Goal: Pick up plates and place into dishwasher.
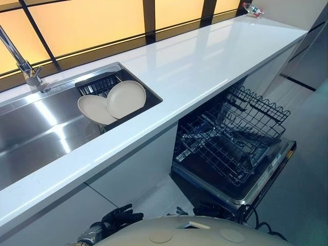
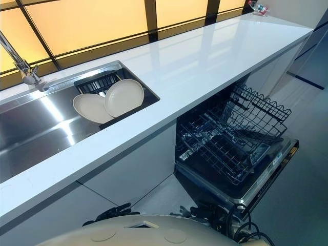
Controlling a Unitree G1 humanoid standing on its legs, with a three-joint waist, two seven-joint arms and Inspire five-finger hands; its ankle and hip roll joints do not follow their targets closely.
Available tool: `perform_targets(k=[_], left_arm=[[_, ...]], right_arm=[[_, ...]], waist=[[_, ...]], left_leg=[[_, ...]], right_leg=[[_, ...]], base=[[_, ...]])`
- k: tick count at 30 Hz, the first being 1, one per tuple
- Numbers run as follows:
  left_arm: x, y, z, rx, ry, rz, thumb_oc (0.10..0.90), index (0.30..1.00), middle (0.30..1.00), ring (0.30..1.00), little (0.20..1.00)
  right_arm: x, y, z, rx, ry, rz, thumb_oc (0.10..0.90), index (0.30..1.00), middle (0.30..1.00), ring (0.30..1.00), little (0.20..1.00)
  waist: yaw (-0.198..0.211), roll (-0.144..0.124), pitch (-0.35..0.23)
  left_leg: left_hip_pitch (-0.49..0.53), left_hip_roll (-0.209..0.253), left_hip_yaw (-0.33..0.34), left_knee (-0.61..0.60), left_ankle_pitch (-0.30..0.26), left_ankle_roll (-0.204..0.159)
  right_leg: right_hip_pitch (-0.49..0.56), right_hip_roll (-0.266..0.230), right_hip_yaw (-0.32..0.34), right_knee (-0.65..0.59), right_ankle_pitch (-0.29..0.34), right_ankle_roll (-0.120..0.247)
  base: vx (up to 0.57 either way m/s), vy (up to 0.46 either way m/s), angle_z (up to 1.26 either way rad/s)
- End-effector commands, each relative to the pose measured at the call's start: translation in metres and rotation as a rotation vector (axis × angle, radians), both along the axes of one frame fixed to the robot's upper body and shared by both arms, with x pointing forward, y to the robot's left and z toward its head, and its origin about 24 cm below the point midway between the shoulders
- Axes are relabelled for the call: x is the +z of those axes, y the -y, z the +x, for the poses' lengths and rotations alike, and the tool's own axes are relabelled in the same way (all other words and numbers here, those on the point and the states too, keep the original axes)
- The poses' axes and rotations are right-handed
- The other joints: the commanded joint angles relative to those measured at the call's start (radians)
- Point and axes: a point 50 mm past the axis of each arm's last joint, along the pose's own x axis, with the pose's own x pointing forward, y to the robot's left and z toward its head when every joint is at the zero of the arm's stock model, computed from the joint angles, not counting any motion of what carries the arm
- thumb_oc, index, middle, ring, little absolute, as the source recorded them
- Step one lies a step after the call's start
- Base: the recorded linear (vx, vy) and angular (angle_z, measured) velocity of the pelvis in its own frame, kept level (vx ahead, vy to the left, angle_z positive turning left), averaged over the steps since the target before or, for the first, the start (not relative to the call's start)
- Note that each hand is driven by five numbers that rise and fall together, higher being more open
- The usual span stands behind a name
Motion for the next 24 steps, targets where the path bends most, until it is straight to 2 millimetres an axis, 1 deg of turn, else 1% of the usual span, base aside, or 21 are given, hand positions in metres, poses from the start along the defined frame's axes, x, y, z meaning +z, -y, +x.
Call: perform_targets(k=[1,8,13,17,19,21,23,24], left_arm=[[0.003,0.01,0.028,-0.008,0.088,-0.043,0.8,0.9,0.9,0.9,0.9],[0.003,0.009,0.027,0.017,0.09,-0.067,0.8,0.9,0.9,0.9,0.9],[0.004,0.011,0.03,0.099,0.118,-0.14,0.8,0.9,0.9,0.9,0.9],[0.007,0.019,0.035,0.241,0.175,-0.318,0.8,0.9,0.9,0.9,0.9],[0.011,0.023,0.044,0.281,0.227,-0.411,0.8,0.9,0.9,0.9,0.9],[0.013,0.025,0.048,0.283,0.249,-0.45,0.8,0.9,0.9,0.9,0.9],[0.016,0.028,0.054,0.245,0.283,-0.493,0.8,0.9,0.9,0.9,0.9],[0.019,0.031,0.061,0.145,0.314,-0.496,0.8,0.9,0.9,0.9,0.9]], right_arm=[[0.002,-0.005,0.02,0.075,0.037,0.016,0.8,0.9,0.9,0.9,0.9],[0.003,-0.002,0.021,0.081,0.03,0.005,0.8,0.9,0.9,0.9,0.9],[0.004,-0.001,0.025,0.084,0.038,-0.002,0.8,0.9,0.9,0.9,0.9],[0.004,0.001,0.026,0.091,0.042,-0.01,0.8,0.9,0.9,0.9,0.9],[0.005,0.002,0.027,0.094,0.041,-0.013,0.8,0.9,0.9,0.9,0.9],[0.005,0.003,0.028,0.097,0.042,-0.014,0.8,0.9,0.9,0.9,0.9],[0.006,0.004,0.029,0.102,0.042,-0.018,0.8,0.9,0.9,0.9,0.9],[0.006,0.005,0.03,0.11,0.043,-0.023,0.8,0.9,0.9,0.9,0.9]], waist=[[-0.007,0.033,0.049],[-0.007,0.033,0.051],[-0.005,0.035,0.056],[-0.006,0.037,0.057],[-0.009,0.04,0.059],[-0.01,0.042,0.06],[-0.012,0.044,0.06],[-0.015,0.049,0.061]], left_leg=[[0.009,-0.072,0.027,0.009,-0.096,0.043],[0.009,-0.072,0.027,0.008,-0.095,0.041],[0.008,-0.073,0.026,0.01,-0.093,0.041],[0.01,-0.073,0.026,0.01,-0.094,0.04],[0.011,-0.072,0.03,0.009,-0.094,0.039],[0.011,-0.072,0.03,0.009,-0.093,0.039],[0.011,-0.072,0.032,0.008,-0.092,0.039],[0.011,-0.072,0.035,0.007,-0.092,0.039]], right_leg=[[-0.016,0.065,-0.027,0.115,-0.133,0.021],[-0.015,0.066,-0.025,0.113,-0.133,0.02],[-0.016,0.065,-0.025,0.117,-0.132,0.019],[-0.015,0.066,-0.022,0.116,-0.132,0.019],[-0.016,0.066,-0.019,0.118,-0.132,0.019],[-0.017,0.066,-0.019,0.119,-0.131,0.018],[-0.018,0.066,-0.018,0.12,-0.131,0.019],[-0.019,0.065,-0.017,0.121,-0.131,0.02]], base=[[0.0,0.0,0.0],[0.0,0.0,0.0],[0.0,0.0,0.0],[0.0,0.0,0.0],[0.0,0.0,0.0],[0.0,0.0,0.0],[0.0,0.0,0.0],[0.0,0.0,0.0]])
